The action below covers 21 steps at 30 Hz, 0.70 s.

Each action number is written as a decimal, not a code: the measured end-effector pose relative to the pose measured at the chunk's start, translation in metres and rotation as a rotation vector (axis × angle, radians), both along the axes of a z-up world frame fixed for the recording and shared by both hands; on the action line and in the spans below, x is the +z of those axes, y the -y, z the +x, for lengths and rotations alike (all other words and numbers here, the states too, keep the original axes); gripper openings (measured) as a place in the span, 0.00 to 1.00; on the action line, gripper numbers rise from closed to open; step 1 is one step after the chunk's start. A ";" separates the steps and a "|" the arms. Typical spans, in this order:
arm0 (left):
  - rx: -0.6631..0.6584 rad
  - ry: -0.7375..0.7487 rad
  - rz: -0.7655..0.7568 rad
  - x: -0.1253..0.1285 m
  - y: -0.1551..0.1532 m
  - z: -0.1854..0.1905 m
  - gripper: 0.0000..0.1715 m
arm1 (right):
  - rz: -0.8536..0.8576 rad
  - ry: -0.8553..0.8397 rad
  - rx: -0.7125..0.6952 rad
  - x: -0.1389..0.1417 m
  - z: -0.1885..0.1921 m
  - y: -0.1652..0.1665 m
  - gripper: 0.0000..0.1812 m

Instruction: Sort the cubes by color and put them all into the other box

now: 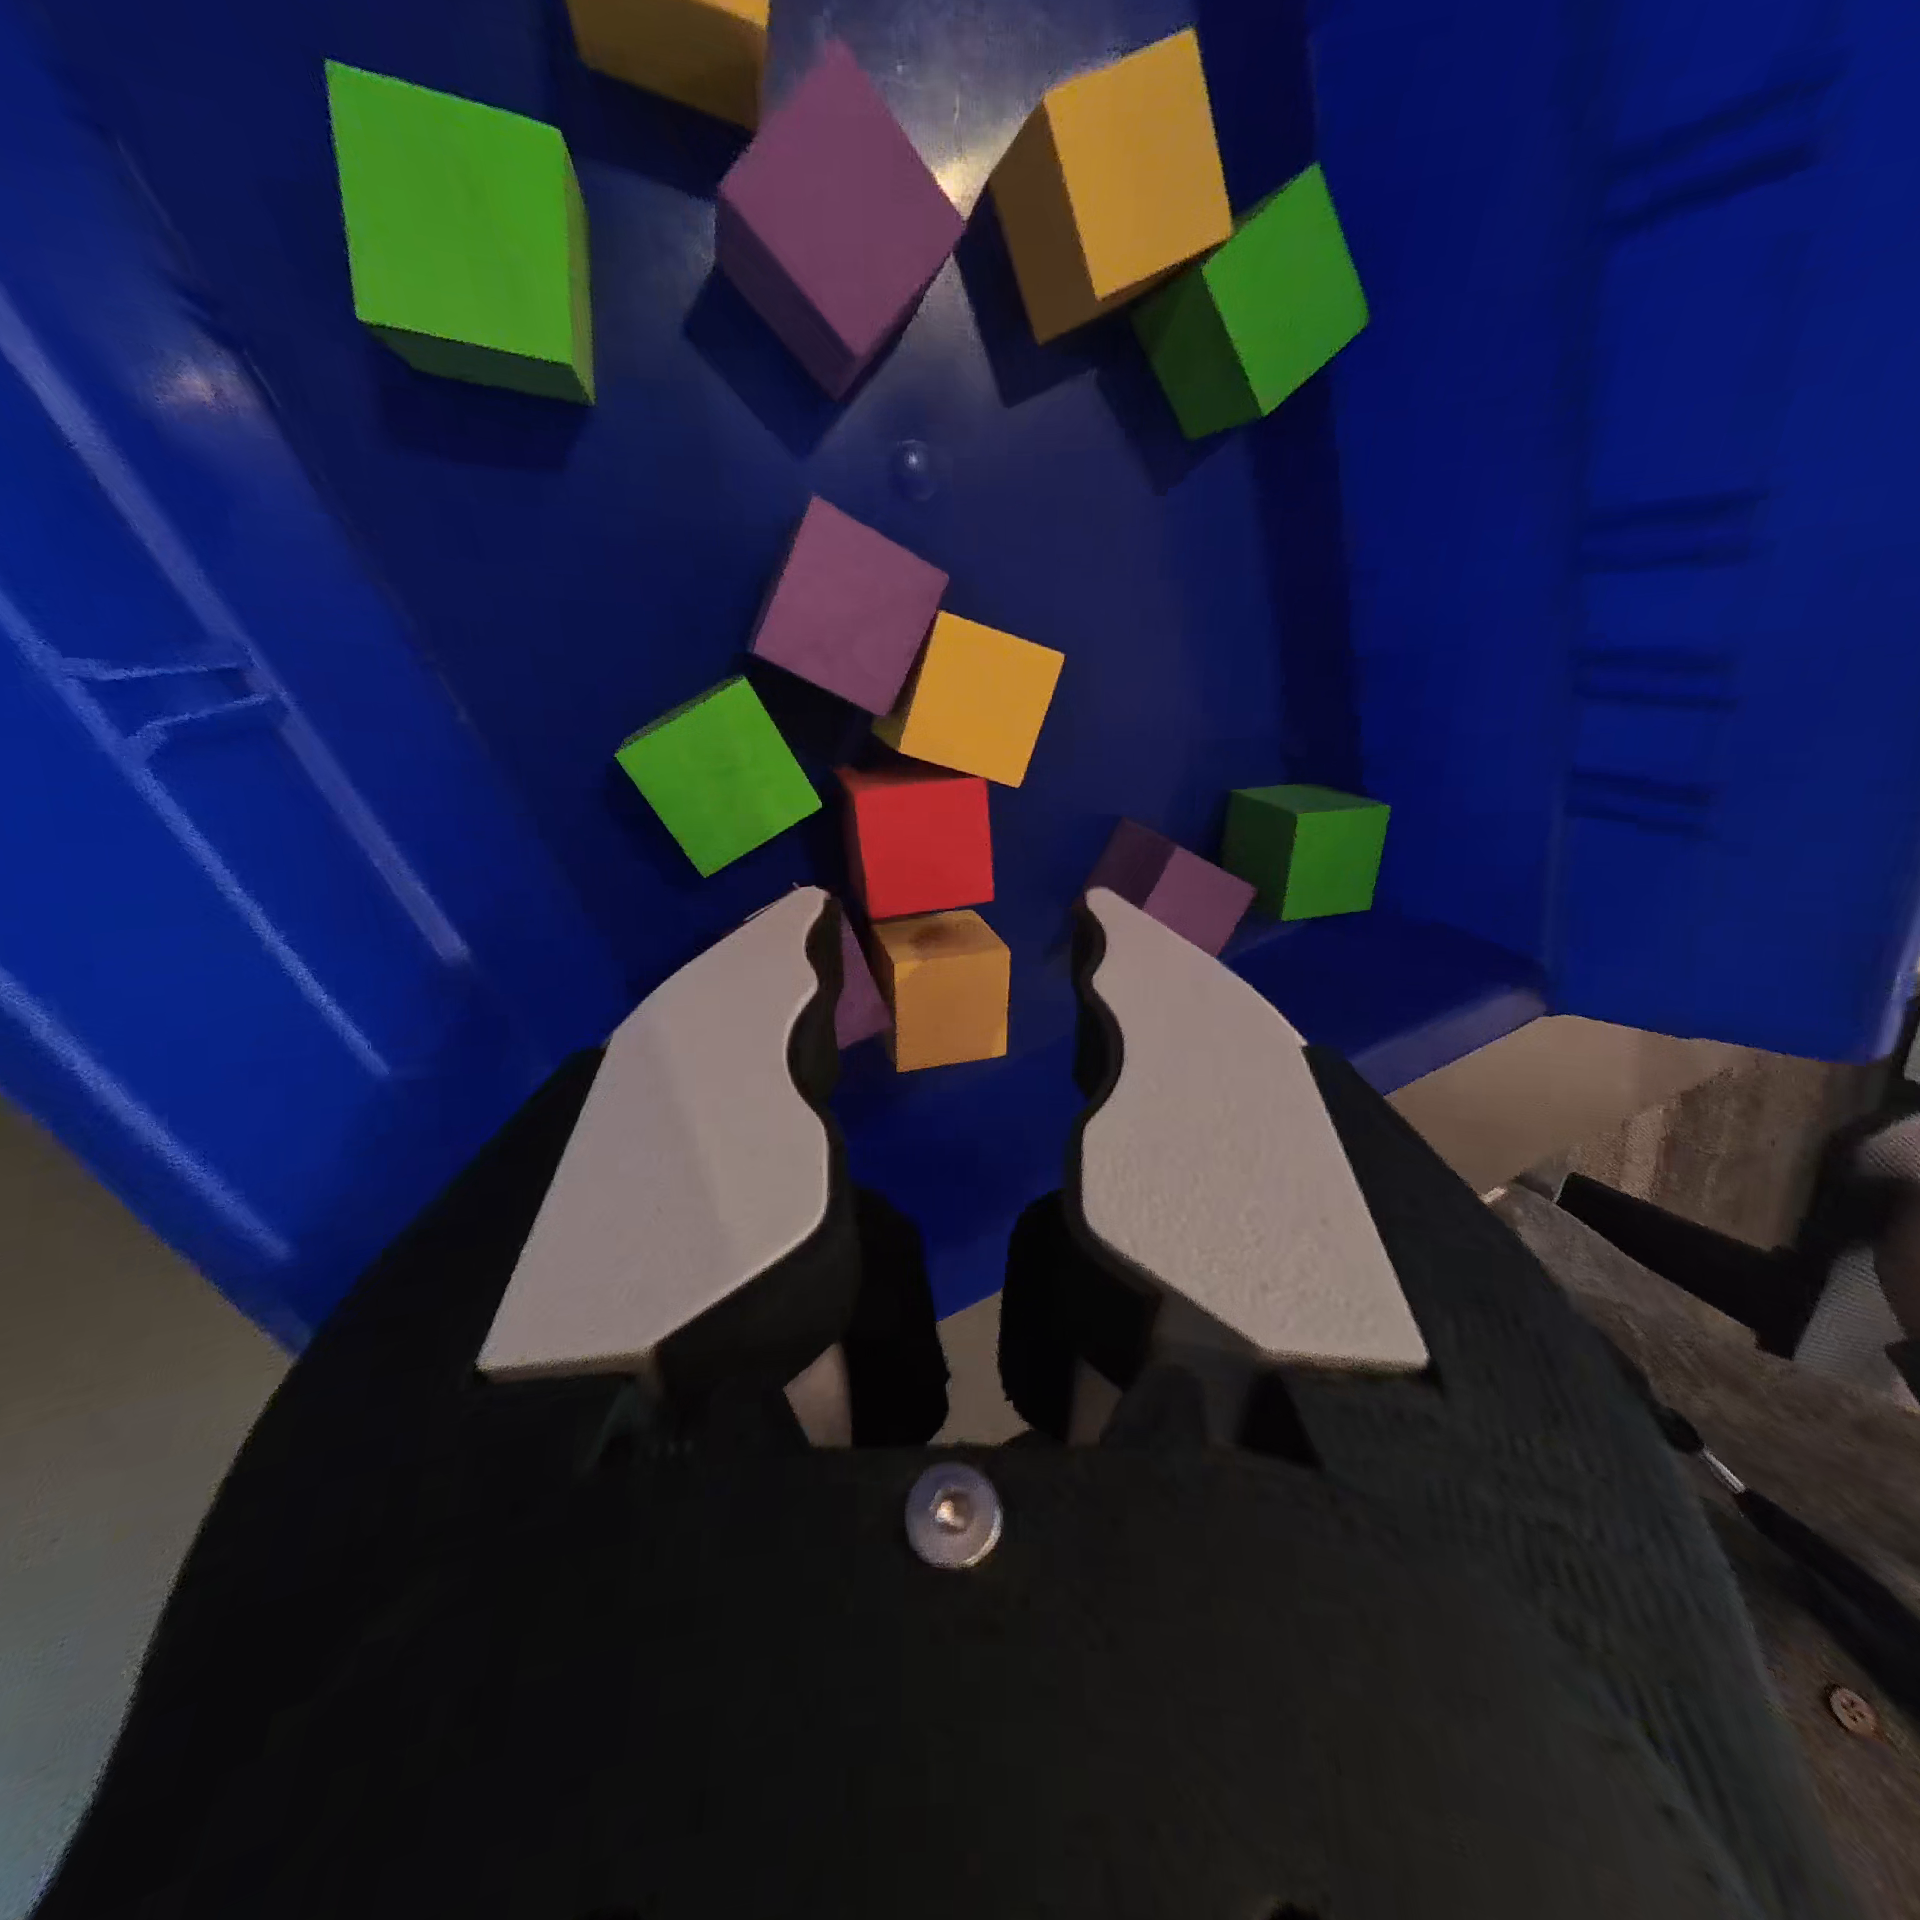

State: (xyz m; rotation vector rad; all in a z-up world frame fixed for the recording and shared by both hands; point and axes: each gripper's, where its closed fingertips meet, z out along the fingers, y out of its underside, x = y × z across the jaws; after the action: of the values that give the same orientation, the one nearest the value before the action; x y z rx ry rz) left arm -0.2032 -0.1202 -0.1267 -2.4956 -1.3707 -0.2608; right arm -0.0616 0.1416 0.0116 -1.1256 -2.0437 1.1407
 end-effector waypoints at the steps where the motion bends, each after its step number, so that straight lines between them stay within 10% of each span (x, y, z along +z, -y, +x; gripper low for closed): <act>1: -0.001 0.009 -0.006 -0.003 0.000 0.001 0.26 | -0.004 -0.005 -0.004 0.002 0.000 -0.001 0.29; 21: -0.035 -0.061 -0.085 -0.016 0.000 -0.002 0.17 | -0.007 -0.026 0.003 0.007 0.002 0.001 0.28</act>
State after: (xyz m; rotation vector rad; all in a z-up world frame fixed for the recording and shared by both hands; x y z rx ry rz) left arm -0.2052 -0.1207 -0.1424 -2.5767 -1.3417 -0.1353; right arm -0.0596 0.1404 0.0188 -1.1059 -2.0237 1.1589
